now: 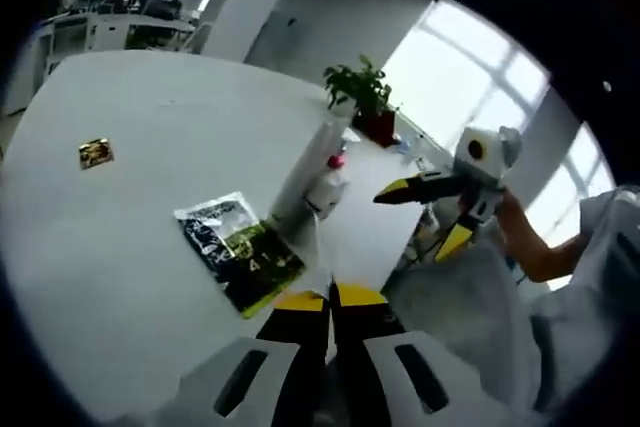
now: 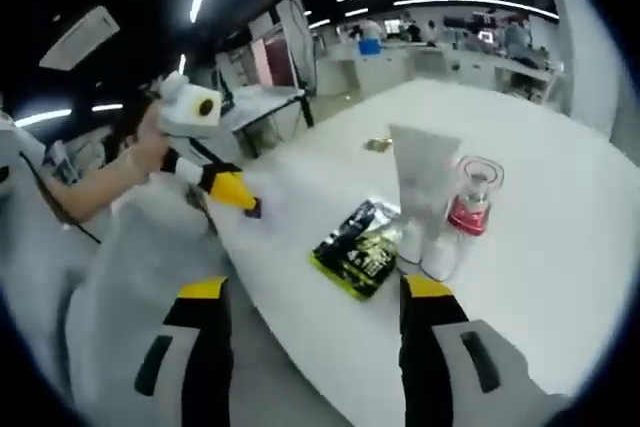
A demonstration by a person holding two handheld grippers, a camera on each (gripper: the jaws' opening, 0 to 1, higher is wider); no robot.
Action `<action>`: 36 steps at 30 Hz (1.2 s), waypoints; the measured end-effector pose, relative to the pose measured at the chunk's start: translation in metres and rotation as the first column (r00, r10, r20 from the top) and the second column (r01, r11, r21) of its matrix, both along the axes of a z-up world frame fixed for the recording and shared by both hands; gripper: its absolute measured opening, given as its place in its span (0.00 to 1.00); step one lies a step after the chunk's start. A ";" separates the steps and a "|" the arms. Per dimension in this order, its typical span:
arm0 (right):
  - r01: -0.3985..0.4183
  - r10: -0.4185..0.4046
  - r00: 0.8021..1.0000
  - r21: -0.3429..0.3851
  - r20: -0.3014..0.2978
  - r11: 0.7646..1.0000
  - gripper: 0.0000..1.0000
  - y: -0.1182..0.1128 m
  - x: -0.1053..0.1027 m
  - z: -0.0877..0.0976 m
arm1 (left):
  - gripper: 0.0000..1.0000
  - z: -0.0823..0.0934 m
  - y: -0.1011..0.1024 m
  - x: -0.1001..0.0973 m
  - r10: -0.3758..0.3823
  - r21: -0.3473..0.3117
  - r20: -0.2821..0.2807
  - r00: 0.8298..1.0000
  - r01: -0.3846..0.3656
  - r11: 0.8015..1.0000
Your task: Arrange the skincare products in the storage area until every visible bottle or jar stands upright without overlapping.
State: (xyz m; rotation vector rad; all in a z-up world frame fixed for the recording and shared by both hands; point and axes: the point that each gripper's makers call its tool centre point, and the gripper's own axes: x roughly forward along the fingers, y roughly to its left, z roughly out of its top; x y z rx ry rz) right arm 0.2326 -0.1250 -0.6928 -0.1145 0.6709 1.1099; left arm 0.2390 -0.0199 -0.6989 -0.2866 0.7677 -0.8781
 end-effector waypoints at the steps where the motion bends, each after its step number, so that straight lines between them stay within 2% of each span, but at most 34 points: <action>1: -0.006 0.006 1.000 0.009 -0.002 1.000 0.59 0.005 0.000 0.001 | 0.00 0.000 0.001 0.001 -0.001 -0.004 0.001 1.000 0.001 1.000; 8: -0.047 0.049 0.999 0.085 -0.022 0.995 0.38 0.046 0.006 0.004 | 0.00 0.003 0.007 0.000 -0.015 -0.037 -0.005 1.000 0.015 0.999; 11: -0.080 0.087 0.995 0.122 -0.051 0.989 0.36 0.063 0.002 0.003 | 0.00 0.007 0.010 -0.004 -0.027 -0.061 -0.002 1.000 0.027 0.998; 16: -0.108 0.118 0.990 0.126 -0.075 0.986 0.29 0.078 0.000 -0.006 | 0.00 0.011 0.013 -0.009 -0.046 -0.088 0.004 0.999 0.046 0.995; 18: -0.124 0.143 0.984 0.162 -0.110 0.979 0.28 0.086 -0.005 -0.005 | 0.00 0.012 0.015 -0.010 -0.057 -0.094 0.012 0.998 0.057 0.994; 20: -0.136 0.156 0.981 0.162 -0.119 0.977 0.28 0.091 -0.007 -0.008 | 0.00 0.012 0.017 -0.012 -0.084 -0.103 0.022 0.996 0.086 0.991; 22: -0.149 0.169 0.978 0.158 -0.121 0.976 0.25 0.094 -0.009 -0.010 | 0.00 0.012 0.017 -0.014 -0.102 -0.107 0.025 0.995 0.104 0.989; 26: -0.175 0.207 0.966 0.200 -0.156 0.964 0.18 0.101 -0.015 -0.006 | 0.00 0.011 0.017 -0.019 -0.139 -0.128 0.031 0.990 0.141 0.982; 31: -0.207 0.240 0.958 0.196 -0.159 0.959 0.12 0.106 -0.019 -0.009 | 0.00 0.005 0.018 -0.019 -0.148 -0.142 0.026 0.989 0.150 0.979; 36: -0.212 0.250 0.952 0.210 -0.177 0.954 0.04 0.107 -0.020 -0.012 | 0.00 -0.005 0.024 -0.012 -0.110 -0.151 -0.003 0.994 0.108 0.983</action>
